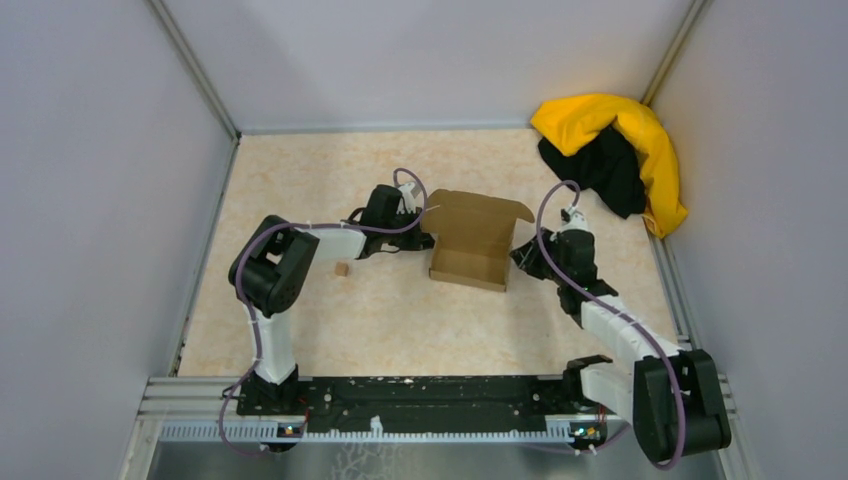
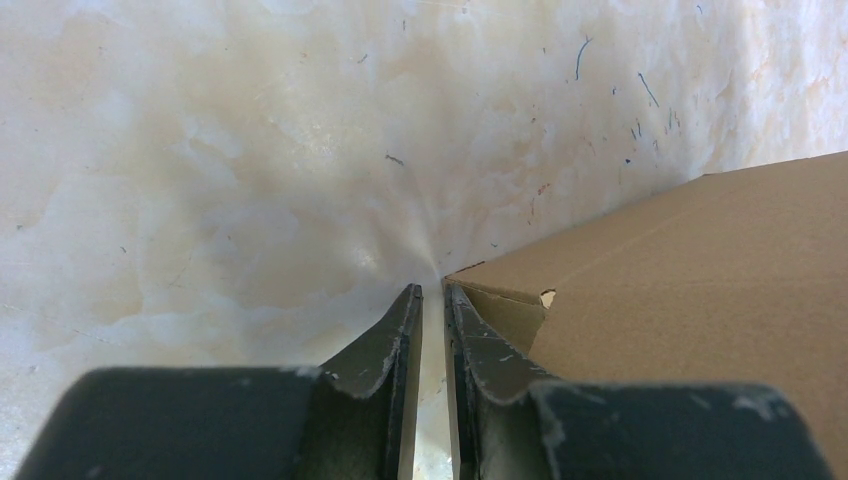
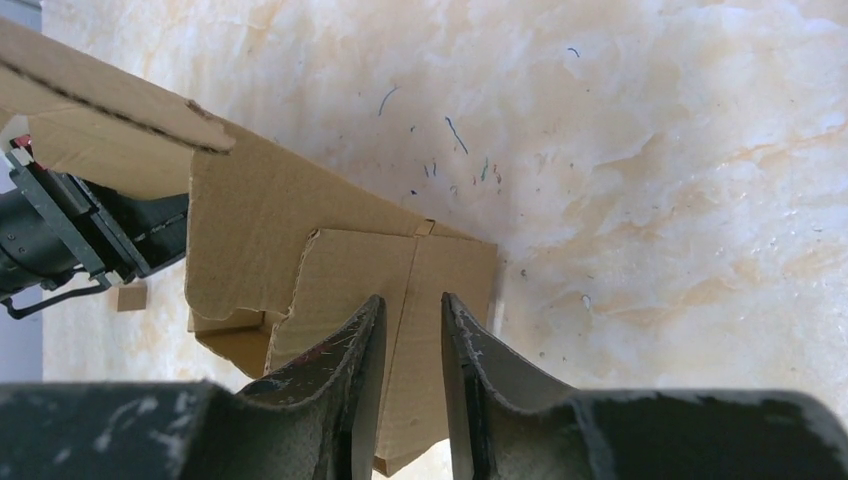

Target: Fold the paper box

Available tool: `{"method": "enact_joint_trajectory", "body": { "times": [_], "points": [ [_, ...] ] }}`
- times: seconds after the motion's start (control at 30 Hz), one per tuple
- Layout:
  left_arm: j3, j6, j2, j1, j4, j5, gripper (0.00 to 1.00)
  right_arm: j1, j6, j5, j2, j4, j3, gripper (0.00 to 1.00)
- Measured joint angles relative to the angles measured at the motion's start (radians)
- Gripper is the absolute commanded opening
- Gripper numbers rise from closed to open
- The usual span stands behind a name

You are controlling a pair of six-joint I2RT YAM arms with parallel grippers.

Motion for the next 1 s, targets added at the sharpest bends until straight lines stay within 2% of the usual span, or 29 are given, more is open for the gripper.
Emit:
{"method": "enact_joint_trajectory", "body": {
  "times": [0.63,0.8,0.87,1.0],
  "points": [
    [0.016,0.023,0.002,0.0,-0.018,0.0,0.22,0.037,-0.029,0.04,0.054,-0.004,0.051,0.33],
    [0.008,0.046,-0.033,0.0,-0.091,-0.003,0.23,0.04,-0.031,0.039,0.053,-0.016,0.051,0.33],
    [-0.002,0.058,-0.063,0.0,-0.146,-0.009,0.25,0.043,-0.033,0.038,0.053,-0.016,0.051,0.33],
    [-0.02,0.082,-0.143,-0.001,-0.245,-0.011,0.37,0.05,-0.034,0.035,0.053,-0.016,0.051,0.34]
  ]
}}
